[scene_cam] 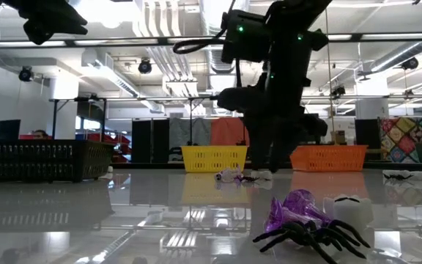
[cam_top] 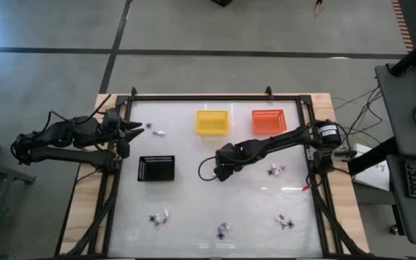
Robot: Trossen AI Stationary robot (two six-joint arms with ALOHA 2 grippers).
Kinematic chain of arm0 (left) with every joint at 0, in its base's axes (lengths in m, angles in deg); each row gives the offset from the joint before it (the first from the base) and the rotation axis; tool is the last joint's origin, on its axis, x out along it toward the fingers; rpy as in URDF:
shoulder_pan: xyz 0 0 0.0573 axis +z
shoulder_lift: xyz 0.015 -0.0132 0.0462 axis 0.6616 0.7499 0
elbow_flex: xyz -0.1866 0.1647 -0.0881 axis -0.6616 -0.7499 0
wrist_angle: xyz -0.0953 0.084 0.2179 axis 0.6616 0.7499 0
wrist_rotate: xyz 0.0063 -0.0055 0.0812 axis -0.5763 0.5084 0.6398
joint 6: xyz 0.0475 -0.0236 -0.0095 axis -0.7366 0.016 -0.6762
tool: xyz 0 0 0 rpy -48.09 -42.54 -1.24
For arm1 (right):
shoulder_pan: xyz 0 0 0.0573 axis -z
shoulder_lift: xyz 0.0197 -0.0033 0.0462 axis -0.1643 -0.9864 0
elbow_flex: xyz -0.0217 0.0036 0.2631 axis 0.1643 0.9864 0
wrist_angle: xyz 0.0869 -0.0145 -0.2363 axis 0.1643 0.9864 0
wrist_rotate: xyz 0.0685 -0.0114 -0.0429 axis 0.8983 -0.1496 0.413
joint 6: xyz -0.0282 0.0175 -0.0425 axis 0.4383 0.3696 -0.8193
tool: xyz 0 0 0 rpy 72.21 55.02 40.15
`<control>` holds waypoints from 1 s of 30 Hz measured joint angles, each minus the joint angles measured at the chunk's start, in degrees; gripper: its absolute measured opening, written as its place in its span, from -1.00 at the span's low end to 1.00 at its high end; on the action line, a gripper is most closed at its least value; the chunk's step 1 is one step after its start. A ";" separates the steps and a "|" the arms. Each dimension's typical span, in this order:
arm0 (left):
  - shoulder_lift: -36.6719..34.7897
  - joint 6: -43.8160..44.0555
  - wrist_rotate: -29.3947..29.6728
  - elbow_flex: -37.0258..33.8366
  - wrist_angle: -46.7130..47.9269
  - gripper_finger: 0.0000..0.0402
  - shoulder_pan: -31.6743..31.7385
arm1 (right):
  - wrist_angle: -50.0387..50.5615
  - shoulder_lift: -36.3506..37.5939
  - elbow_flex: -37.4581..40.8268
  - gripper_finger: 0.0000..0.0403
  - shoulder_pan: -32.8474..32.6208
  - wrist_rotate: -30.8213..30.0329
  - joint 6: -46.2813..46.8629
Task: Sort Halloween decoration
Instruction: Put the white skeleton toy into the orange basket
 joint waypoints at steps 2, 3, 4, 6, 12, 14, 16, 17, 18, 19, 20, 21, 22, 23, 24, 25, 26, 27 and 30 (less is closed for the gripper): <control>0.00 0.00 -0.02 0.00 0.19 -0.47 0.00 | 0.01 -0.60 0.02 -0.22 -0.02 0.00 0.07; 0.00 0.00 -0.02 0.00 0.25 -0.47 0.02 | 0.02 -0.85 0.04 -0.22 -0.02 0.01 0.07; 0.00 0.02 -0.02 0.00 0.29 -0.47 0.01 | 0.01 -1.11 0.07 -0.23 -0.02 0.00 0.07; 0.00 0.00 -0.02 0.00 0.52 -0.47 0.01 | -0.09 -1.66 0.07 -0.23 -0.01 -0.03 0.07; 0.02 0.00 0.00 0.00 1.15 -0.47 0.02 | 0.00 -2.57 0.00 -0.25 0.00 -0.09 2.17; 0.02 0.00 -0.02 0.00 1.14 -0.47 0.00 | 0.02 -2.57 0.00 -0.30 0.00 -0.07 2.05; 0.02 0.00 0.00 0.00 1.13 -0.47 0.02 | 0.03 -2.57 0.00 -0.38 0.00 0.00 2.00; 0.02 0.00 0.00 0.00 1.13 -0.47 0.02 | -0.01 -2.57 0.00 -0.42 0.01 0.11 1.96; 0.02 0.00 0.00 0.00 1.13 -0.47 0.02 | -0.07 -2.57 0.00 -0.48 0.02 0.24 1.87; 0.02 0.00 -0.02 0.00 1.13 -0.47 0.02 | -0.09 -2.57 0.00 -0.54 0.02 0.36 1.55; 0.02 0.00 0.00 0.00 1.13 -0.47 0.00 | -0.19 -2.57 0.00 -0.60 0.02 0.42 1.37; 0.02 0.00 0.00 0.00 1.13 -0.47 0.02 | -0.22 -2.60 0.00 -0.66 0.02 0.46 1.21; 0.02 0.00 0.00 0.00 1.13 -0.47 0.02 | -0.21 -2.62 0.00 -0.73 0.04 0.46 0.89; 0.02 0.00 0.00 0.00 1.13 -0.47 0.01 | -0.12 -2.57 0.00 -0.80 0.04 0.53 0.45; 0.02 0.00 0.00 0.00 1.10 -0.47 0.02 | -0.06 -2.50 0.00 -0.85 0.04 0.75 0.05; 0.02 0.00 0.00 0.00 1.10 -0.47 0.01 | -0.03 -2.42 0.00 -0.89 0.05 1.11 -0.13; 0.02 0.00 0.00 0.00 1.10 -0.47 0.02 | -0.03 -2.33 0.00 -0.91 0.09 1.49 -0.13; 0.02 0.00 0.00 0.00 1.10 -0.47 0.02 | -0.01 -2.25 0.00 -0.91 0.09 1.55 -0.13; 0.02 0.02 0.00 0.00 1.10 -0.47 0.01 | 0.11 -1.62 0.10 -0.92 0.09 1.66 -0.15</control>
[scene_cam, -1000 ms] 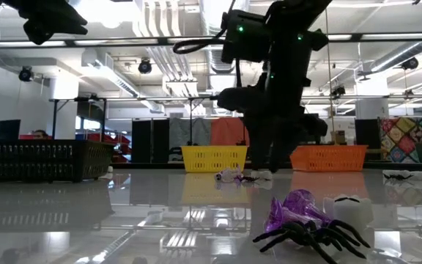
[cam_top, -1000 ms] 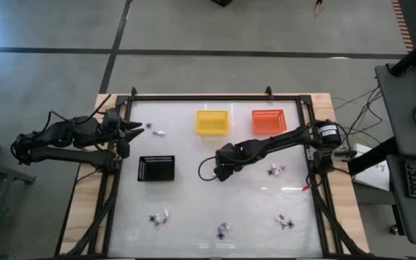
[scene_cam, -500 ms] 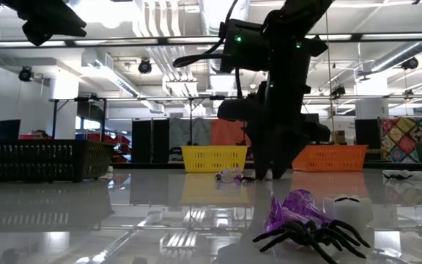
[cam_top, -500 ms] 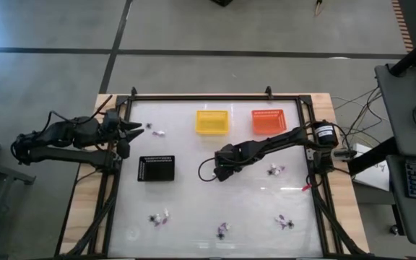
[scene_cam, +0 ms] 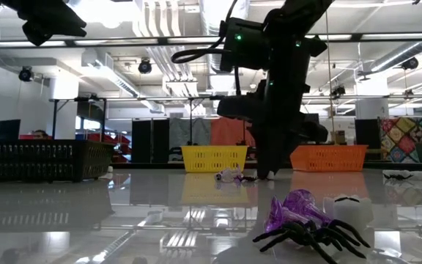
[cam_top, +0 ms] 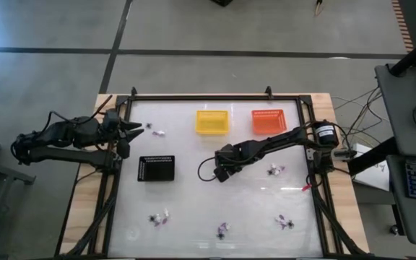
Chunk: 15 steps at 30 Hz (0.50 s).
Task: Sort Halloween decoration
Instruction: Put the white skeleton toy into the orange basket
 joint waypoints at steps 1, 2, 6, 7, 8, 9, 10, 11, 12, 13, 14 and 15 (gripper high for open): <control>0.00 0.01 0.00 0.00 -0.02 -0.47 -0.01 | 0.15 0.27 0.04 -0.92 0.00 0.11 -0.02; 0.00 0.19 0.00 0.00 -0.02 -0.47 0.00 | 0.63 0.66 0.11 -0.92 -0.02 0.32 -0.26; 0.00 0.44 0.00 0.00 -0.04 -0.47 -0.01 | 2.03 3.04 0.16 -0.93 0.02 0.27 -0.98; 0.00 0.44 0.00 0.00 -0.06 -0.47 0.01 | 2.83 3.64 0.16 -0.93 0.10 0.21 -1.19; 0.00 0.49 0.00 0.00 -0.08 -0.47 0.00 | 3.23 4.46 0.16 -0.93 0.34 0.05 -1.54; 0.00 0.58 -0.01 0.00 -0.13 -0.47 0.00 | 3.92 5.21 0.16 -0.93 0.51 -0.38 -1.78; 0.03 0.60 0.00 0.00 -0.15 -0.47 0.01 | 5.01 5.88 0.16 -0.93 0.68 -1.36 -1.97; 0.04 0.61 0.00 0.00 -0.18 -0.47 0.00 | 6.00 6.68 0.16 -0.93 0.83 -2.48 -2.22; 0.04 0.61 0.00 0.00 -0.20 -0.47 0.00 | 6.97 7.56 0.16 -0.93 1.06 -3.72 -2.47; 0.07 0.61 -0.02 -0.02 -0.20 -0.47 0.00 | 8.25 8.44 0.13 -0.93 1.37 -4.84 -2.65; 0.13 0.61 0.00 -0.02 -0.20 -0.47 0.00 | 10.05 9.47 0.12 -0.93 1.72 -5.99 -3.06; 0.11 0.61 0.00 -0.02 -0.22 -0.47 -0.01 | 11.81 10.39 0.12 -0.93 2.17 -7.08 -3.41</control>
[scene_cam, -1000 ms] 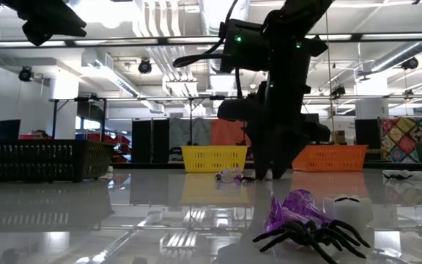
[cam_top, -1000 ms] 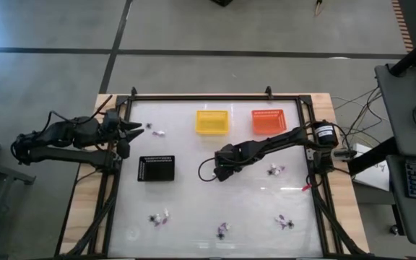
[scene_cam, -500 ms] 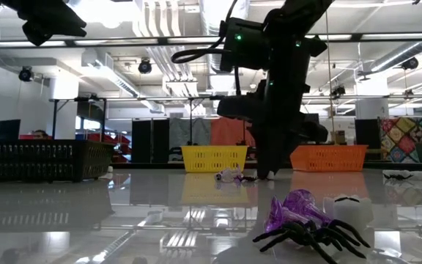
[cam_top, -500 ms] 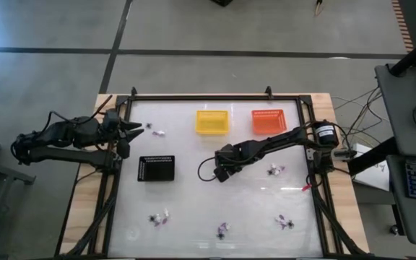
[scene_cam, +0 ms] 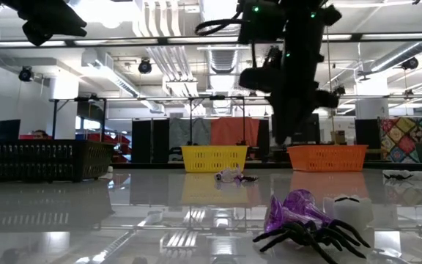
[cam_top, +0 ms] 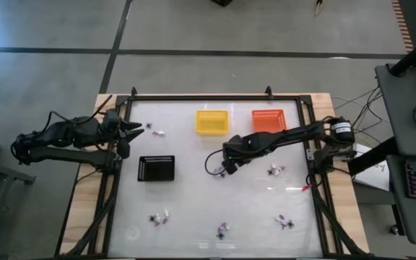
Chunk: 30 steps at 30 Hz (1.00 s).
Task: Sort Halloween decoration
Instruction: Put the white skeleton toy into the orange basket
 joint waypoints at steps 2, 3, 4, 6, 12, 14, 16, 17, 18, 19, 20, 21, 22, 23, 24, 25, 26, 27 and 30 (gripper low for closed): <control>0.06 0.02 0.00 0.00 -0.06 -0.47 0.02 | 3.50 1.79 -0.04 -0.93 1.14 -2.23 -0.47; 0.10 0.07 0.00 0.00 -0.15 -0.47 0.01 | 5.54 2.59 -0.02 -0.93 1.77 -3.53 -0.62; 0.12 0.30 0.00 0.00 -0.15 -0.47 0.02 | 7.30 3.56 0.00 -0.93 2.50 -4.79 -0.70; 0.16 0.75 0.00 0.00 -0.14 -0.47 0.01 | 10.29 5.24 0.01 -0.93 4.06 -6.92 -1.01; 0.20 0.90 0.00 0.00 -0.11 -0.47 0.00 | 12.06 9.12 1.04 -0.93 10.50 -8.33 -7.04; 0.20 0.92 0.00 0.00 -0.11 -0.47 0.01 | 12.07 10.01 1.78 -0.94 13.18 -8.35 -9.27; 0.20 1.22 0.00 0.00 -0.11 -0.47 0.00 | 12.25 10.60 2.73 -0.94 15.78 -8.34 -10.89; 0.20 1.44 0.00 0.00 -0.11 -0.47 0.00 | 12.27 10.80 3.26 -0.94 17.07 -8.33 -11.90; 0.20 1.53 0.00 0.00 -0.11 -0.47 0.02 | 12.29 11.05 3.79 -0.94 18.36 -8.27 -12.76; 0.20 1.53 0.00 0.00 -0.13 -0.47 0.00 | 12.29 11.25 4.29 -0.94 19.57 -8.19 -13.75; 0.20 1.55 0.00 0.00 -0.13 -0.47 0.00 | 12.29 11.40 4.76 -0.94 20.78 -8.18 -14.55; 0.20 1.57 0.00 0.00 -0.17 -0.47 0.00 | 12.26 11.56 5.22 -0.94 21.94 -8.17 -15.39; 0.20 1.80 0.02 0.00 -0.23 -0.47 0.02 | 12.22 11.72 5.70 -0.94 23.02 -8.09 -16.47; 0.20 2.30 0.00 0.00 -0.26 -0.47 0.01 | 12.22 11.82 6.14 -0.94 24.10 -7.94 -17.06; 0.20 2.71 0.00 0.00 -0.26 -0.47 0.02 | 12.16 11.84 6.54 -0.94 25.08 -7.83 -17.78; 0.20 2.86 0.00 0.00 -0.27 -0.47 0.00 | 12.04 11.89 6.93 -0.94 26.06 -7.76 -18.35; 0.20 2.86 0.00 0.00 -0.28 -0.47 0.01 | 11.98 11.91 7.33 -0.94 27.02 -7.71 -19.35; 0.20 2.87 0.00 0.00 -0.28 -0.47 0.02 | 12.00 11.91 7.73 -0.94 27.94 -7.70 -20.00; 0.24 3.06 0.02 0.00 -0.31 -0.47 0.00 | 11.92 11.82 8.38 -0.94 30.28 -7.71 -21.53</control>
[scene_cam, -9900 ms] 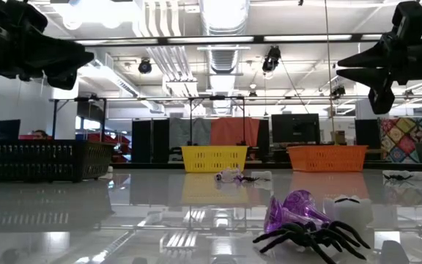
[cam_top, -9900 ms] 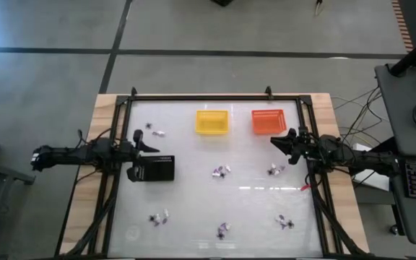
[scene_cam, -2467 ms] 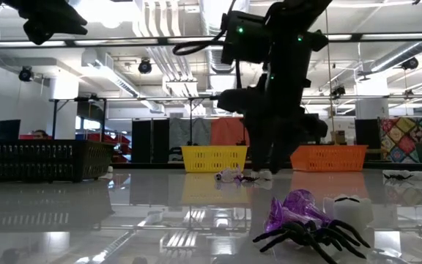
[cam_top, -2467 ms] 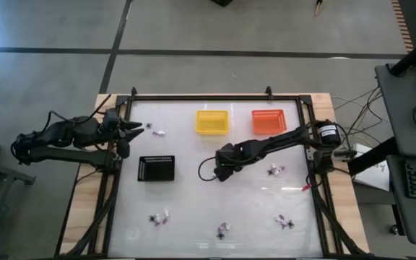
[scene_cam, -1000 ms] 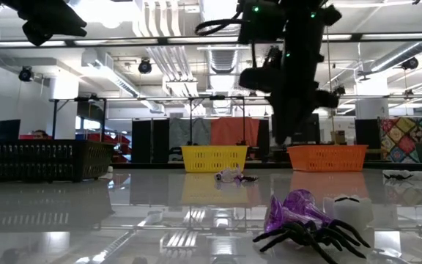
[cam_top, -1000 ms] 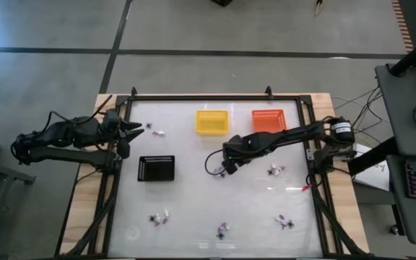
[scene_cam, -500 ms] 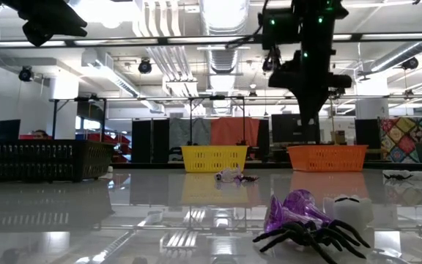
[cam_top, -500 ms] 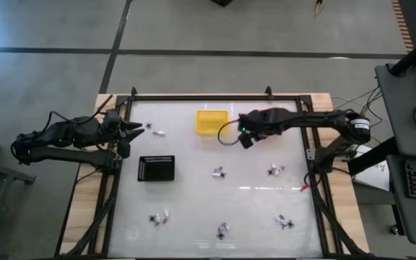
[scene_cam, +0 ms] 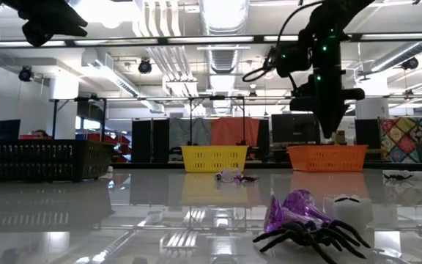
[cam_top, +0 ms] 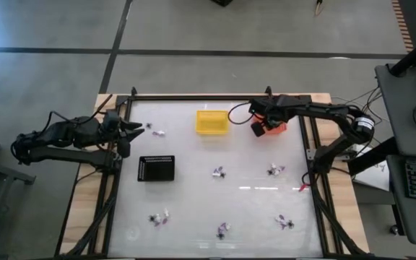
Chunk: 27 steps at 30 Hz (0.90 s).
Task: Sort Halloween decoration
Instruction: Put the white skeleton toy into the orange basket, then put the purple hat toy into the black basket
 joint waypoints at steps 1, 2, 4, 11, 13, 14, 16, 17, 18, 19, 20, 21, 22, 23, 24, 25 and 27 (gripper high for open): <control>0.00 0.18 -0.02 0.00 0.00 -0.47 0.02 | 0.08 -0.02 0.04 -0.94 0.60 0.02 -0.75; 0.00 0.42 0.00 0.00 0.00 -0.47 0.00 | -0.03 -0.02 0.04 -0.94 1.09 -0.02 -1.09; 0.04 0.85 0.00 0.00 -0.02 -0.47 0.02 | -0.16 0.00 0.04 -0.93 1.79 -0.01 -1.59; 0.07 1.46 0.00 0.00 -0.02 -0.47 0.02 | -1.48 0.00 0.04 -0.73 2.74 -0.02 -2.41; 0.07 2.00 -0.01 0.00 -0.04 -0.47 0.01 | -1.68 0.00 0.04 -0.66 2.68 -0.42 -2.64; 0.07 2.29 0.00 0.00 -0.04 -0.47 0.02 | -1.74 0.00 0.03 -0.62 2.67 -0.61 -2.65; 0.07 2.36 0.00 0.00 -0.04 -0.47 0.00 | -2.10 0.00 0.02 -0.56 2.69 -1.59 -2.74; 0.07 2.36 0.00 0.00 -0.04 -0.47 0.00 | -2.26 0.00 0.02 -0.54 2.69 -2.08 -2.72; 0.07 2.36 0.00 0.00 -0.04 -0.47 0.02 | -2.32 0.00 0.02 -0.51 2.69 -2.19 -2.75; 0.09 2.36 0.00 0.00 -0.04 -0.47 0.02 | -2.30 0.00 0.02 -0.49 2.71 -2.19 -2.75; 0.13 2.36 0.00 0.00 -0.04 -0.47 0.01 | -2.34 0.00 0.02 -0.47 2.69 -2.17 -2.75; 0.20 2.36 0.00 0.00 -0.04 -0.47 0.02 | -2.42 0.00 0.02 -0.46 2.69 -2.11 -2.73; 0.28 2.36 0.00 0.00 -0.04 -0.47 0.00 | -2.44 0.00 0.02 -0.44 2.69 -2.04 -2.59; 0.37 2.36 0.00 0.00 -0.04 -0.47 0.01 | -2.43 0.00 0.02 -0.43 2.69 -1.98 -2.37; 0.49 2.36 0.00 0.00 -0.04 -0.47 0.02 | -2.43 0.02 0.02 -0.42 2.69 -1.83 -1.97; 0.68 2.36 0.00 0.00 -0.04 -0.47 0.02 | -2.43 0.11 0.02 -0.41 2.67 -1.16 -1.65; 1.17 2.36 0.00 0.00 -0.04 -0.47 0.01 | -2.43 0.39 0.02 -0.40 2.69 1.58 -1.46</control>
